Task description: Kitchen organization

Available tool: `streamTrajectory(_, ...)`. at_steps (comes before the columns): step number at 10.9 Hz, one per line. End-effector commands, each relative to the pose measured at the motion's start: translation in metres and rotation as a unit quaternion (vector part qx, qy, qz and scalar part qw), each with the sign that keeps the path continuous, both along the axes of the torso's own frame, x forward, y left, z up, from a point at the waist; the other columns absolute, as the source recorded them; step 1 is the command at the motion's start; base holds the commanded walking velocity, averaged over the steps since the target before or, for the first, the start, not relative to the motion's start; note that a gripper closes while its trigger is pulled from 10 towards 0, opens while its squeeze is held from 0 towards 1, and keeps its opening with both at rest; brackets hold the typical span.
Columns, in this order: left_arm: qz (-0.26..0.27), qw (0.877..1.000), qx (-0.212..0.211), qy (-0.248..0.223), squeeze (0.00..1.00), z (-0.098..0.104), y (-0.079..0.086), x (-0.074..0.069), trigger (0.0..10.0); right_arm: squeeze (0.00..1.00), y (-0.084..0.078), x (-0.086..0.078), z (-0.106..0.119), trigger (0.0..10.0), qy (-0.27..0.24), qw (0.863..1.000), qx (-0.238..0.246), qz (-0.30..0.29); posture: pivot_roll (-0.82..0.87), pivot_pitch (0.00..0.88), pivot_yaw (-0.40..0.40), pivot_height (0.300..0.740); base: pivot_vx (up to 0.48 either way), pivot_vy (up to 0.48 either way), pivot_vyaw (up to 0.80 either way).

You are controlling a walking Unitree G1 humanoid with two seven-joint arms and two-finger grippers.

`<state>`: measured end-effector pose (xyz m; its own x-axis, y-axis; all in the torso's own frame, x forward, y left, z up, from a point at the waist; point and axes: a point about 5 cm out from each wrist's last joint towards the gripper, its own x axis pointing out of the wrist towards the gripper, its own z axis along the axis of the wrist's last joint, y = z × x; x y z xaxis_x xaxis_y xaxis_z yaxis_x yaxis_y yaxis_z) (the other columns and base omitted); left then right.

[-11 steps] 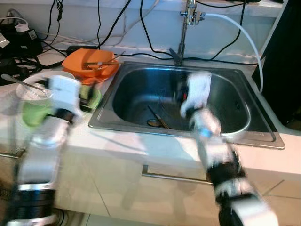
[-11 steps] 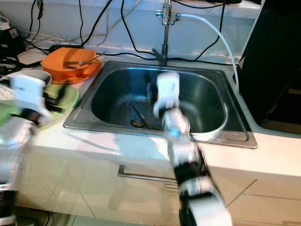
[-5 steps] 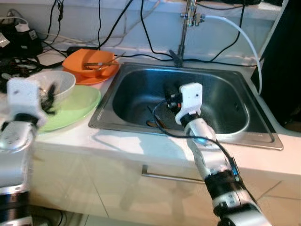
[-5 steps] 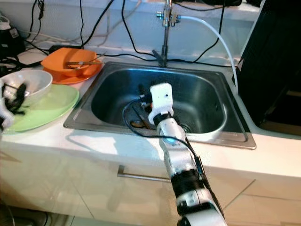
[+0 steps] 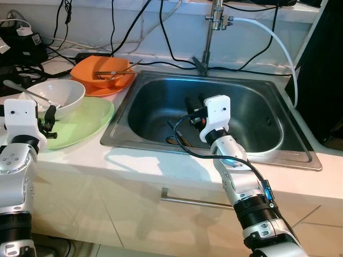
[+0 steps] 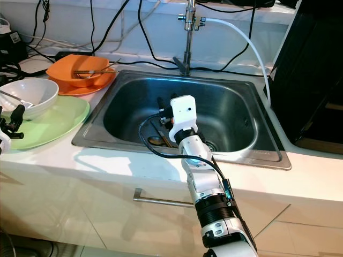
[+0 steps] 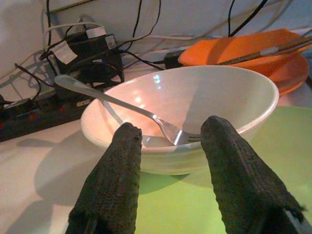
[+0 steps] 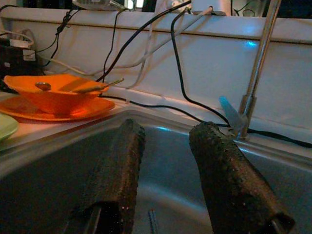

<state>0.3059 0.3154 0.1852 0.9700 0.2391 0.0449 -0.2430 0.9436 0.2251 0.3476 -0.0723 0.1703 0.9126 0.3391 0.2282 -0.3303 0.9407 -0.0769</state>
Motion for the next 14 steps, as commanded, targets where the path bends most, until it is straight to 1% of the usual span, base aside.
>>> streamTrajectory(1, 0.004, 1.000, -0.010, 0.001, 0.00, -0.001, 0.000, 0.003, 10.0, 0.00, -0.002, -0.001, 0.000, 10.0, 0.002, 1.000, -0.004, -0.002, 0.23, 0.020, -0.015, 0.740, 0.000, 0.000, 0.00)
streamTrajectory(5, -0.053, 0.998, -0.042, -0.002, 0.00, -0.007, -0.035, 0.019, 10.0, 0.00, -0.001, 0.000, 0.000, 10.0, 0.005, 1.000, -0.007, -0.003, 0.23, 0.018, -0.014, 0.740, 0.000, 0.000, 0.00)
streamTrajectory(6, -0.074, 0.996, -0.051, -0.003, 0.00, -0.008, -0.048, 0.024, 10.0, 0.00, -0.001, 0.000, 0.000, 10.0, 0.005, 1.000, -0.007, -0.003, 0.23, 0.016, -0.013, 0.740, 0.000, 0.000, 0.00)
streamTrajectory(10, -0.122, 0.990, -0.068, -0.015, 0.00, -0.002, -0.080, 0.040, 10.0, 0.00, -0.001, 0.001, 0.000, 10.0, 0.006, 1.000, -0.006, -0.005, 0.23, 0.011, -0.008, 0.740, 0.000, 0.000, 0.00)
streamTrajectory(11, -0.126, 0.989, -0.069, -0.019, 0.00, 0.000, -0.084, 0.041, 10.0, 0.00, 0.000, 0.001, 0.000, 10.0, 0.006, 1.000, -0.006, -0.005, 0.23, 0.011, -0.007, 0.740, 0.000, 0.000, 0.00)
streamTrajectory(12, -0.123, 0.990, -0.055, -0.047, 0.00, 0.012, -0.080, 0.037, 10.0, 0.00, -0.001, 0.001, 0.000, 10.0, 0.006, 1.000, -0.005, -0.006, 0.23, 0.014, -0.005, 0.740, 0.000, 0.000, 0.00)
streamTrajectory(13, -0.105, 0.992, -0.039, -0.066, 0.00, 0.023, -0.069, 0.032, 10.0, 0.00, -0.002, 0.001, -0.001, 10.0, 0.007, 1.000, -0.004, -0.007, 0.24, 0.018, -0.005, 0.740, 0.000, 0.000, 0.00)
streamTrajectory(14, -0.072, 0.995, -0.018, -0.070, 0.00, 0.029, -0.048, 0.024, 10.0, 0.00, -0.001, 0.001, -0.002, 10.0, 0.010, 1.000, -0.004, -0.007, 0.24, 0.019, -0.005, 0.740, 0.000, 0.000, 0.00)
